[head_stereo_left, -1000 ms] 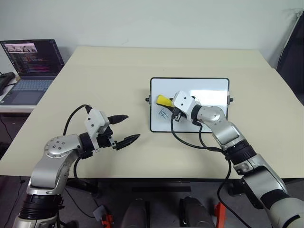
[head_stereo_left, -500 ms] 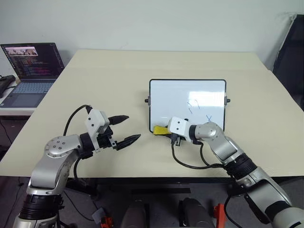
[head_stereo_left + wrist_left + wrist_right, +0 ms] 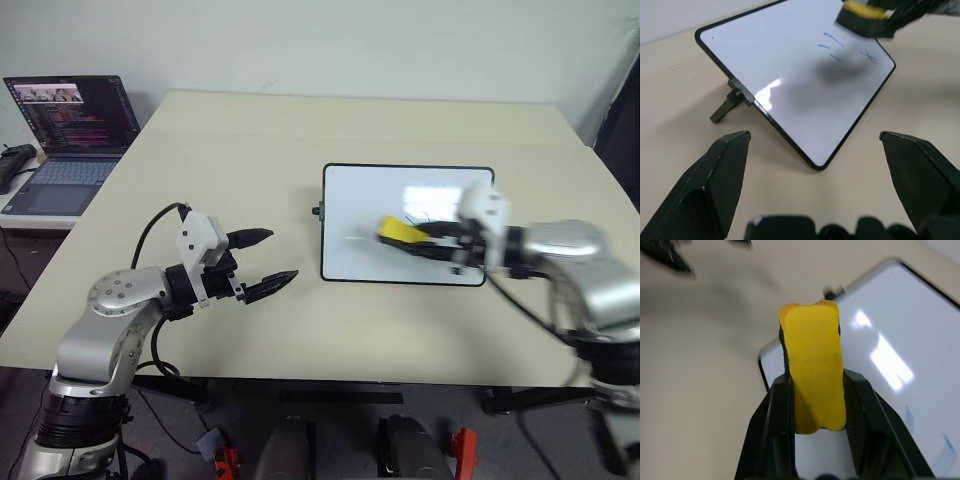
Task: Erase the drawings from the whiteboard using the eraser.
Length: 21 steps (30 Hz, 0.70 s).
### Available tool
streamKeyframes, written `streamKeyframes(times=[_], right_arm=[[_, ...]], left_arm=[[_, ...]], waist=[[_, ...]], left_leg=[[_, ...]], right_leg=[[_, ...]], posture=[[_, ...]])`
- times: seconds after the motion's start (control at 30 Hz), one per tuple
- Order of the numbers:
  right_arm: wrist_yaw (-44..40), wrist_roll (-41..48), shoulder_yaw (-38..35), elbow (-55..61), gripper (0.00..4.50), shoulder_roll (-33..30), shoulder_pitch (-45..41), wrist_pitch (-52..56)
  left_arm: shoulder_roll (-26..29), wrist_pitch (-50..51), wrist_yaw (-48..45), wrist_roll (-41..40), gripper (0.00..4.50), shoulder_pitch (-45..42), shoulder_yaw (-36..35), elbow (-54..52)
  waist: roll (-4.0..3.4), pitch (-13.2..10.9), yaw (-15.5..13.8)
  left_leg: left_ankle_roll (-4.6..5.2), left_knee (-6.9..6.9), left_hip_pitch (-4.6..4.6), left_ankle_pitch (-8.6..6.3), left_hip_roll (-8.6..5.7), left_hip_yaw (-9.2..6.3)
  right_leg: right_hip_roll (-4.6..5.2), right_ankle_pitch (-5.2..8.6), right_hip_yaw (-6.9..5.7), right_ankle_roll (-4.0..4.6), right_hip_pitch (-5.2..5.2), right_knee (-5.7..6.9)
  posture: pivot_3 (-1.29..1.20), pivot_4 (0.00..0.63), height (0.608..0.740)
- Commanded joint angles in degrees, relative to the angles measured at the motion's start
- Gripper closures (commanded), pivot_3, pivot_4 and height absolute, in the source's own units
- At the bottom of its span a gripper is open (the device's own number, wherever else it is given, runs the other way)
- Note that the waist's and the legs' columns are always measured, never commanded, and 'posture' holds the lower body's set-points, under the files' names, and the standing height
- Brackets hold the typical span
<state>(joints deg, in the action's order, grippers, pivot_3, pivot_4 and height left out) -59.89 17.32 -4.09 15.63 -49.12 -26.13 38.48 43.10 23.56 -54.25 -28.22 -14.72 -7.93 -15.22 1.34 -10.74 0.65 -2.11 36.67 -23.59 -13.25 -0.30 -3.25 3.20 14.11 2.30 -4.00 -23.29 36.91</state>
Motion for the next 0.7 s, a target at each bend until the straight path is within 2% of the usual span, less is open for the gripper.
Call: streamKeyframes(times=[0.03, 0.13, 0.23, 0.37, 0.7], right_arm=[[-2.78, 0.97, -7.18, -0.36, 3.54, -5.66, 4.46, -3.39], [-5.76, -1.25, -11.91, -4.27, 3.54, -11.3, 11.55, -9.81], [-6.15, -0.92, -13.44, -5.75, 3.54, -13.21, 13.88, -12.01], [-5.98, -0.28, -13.43, -6.2, 3.54, -13.76, 14.25, -12.98], [-5.0, -0.9, -11.93, -7.71, 3.54, -13.55, 13.19, -14.39]], left_arm=[[1.17, -0.07, -1.14, -0.96, 0.0, -3.32, -0.96, -0.31], [1.57, -0.81, -2.52, 0.23, 0.0, -5.98, 0.11, 2.59], [1.67, -1.22, -3.41, 0.74, 0.0, -6.7, 0.45, 3.7], [1.47, -1.28, -3.75, 0.86, 0.0, -7.08, 0.85, 4.02], [-0.05, -0.55, -3.2, 0.77, 0.0, -8.62, 1.28, 4.11]], waist=[[-0.03, -0.01, 0.15], [-0.03, -0.01, 0.4], [-0.03, -0.02, 1.28], [-0.04, -0.03, 1.81], [-0.02, -0.03, 1.05]], left_leg=[[0.01, 0.0, -0.01, 0.0, 0.0, 0.03], [0.01, 0.0, 0.02, 0.0, 0.06, 0.06], [0.03, 0.03, 0.09, 0.01, 0.07, 0.2], [0.03, 0.11, 0.22, 0.01, 0.14, 0.31], [0.03, 0.15, 0.16, 0.01, 0.09, 0.24]], right_leg=[[-0.01, 0.01, 0.01, 0.01, -0.01, 0.02], [-0.08, 0.06, 0.01, 0.05, 0.0, 0.05], [-0.08, 0.07, 0.1, 0.05, 0.02, 0.08], [-0.11, 0.06, 0.17, -0.06, 0.08, 0.14], [-0.1, 0.0, 0.18, -0.01, 0.09, 0.12]], posture=[[0.0, 0.15, 0.74], [0.0, 0.15, 0.74], [0.0, 0.15, 0.74], [0.0, 0.15, 0.74], [0.0, 0.15, 0.74]])
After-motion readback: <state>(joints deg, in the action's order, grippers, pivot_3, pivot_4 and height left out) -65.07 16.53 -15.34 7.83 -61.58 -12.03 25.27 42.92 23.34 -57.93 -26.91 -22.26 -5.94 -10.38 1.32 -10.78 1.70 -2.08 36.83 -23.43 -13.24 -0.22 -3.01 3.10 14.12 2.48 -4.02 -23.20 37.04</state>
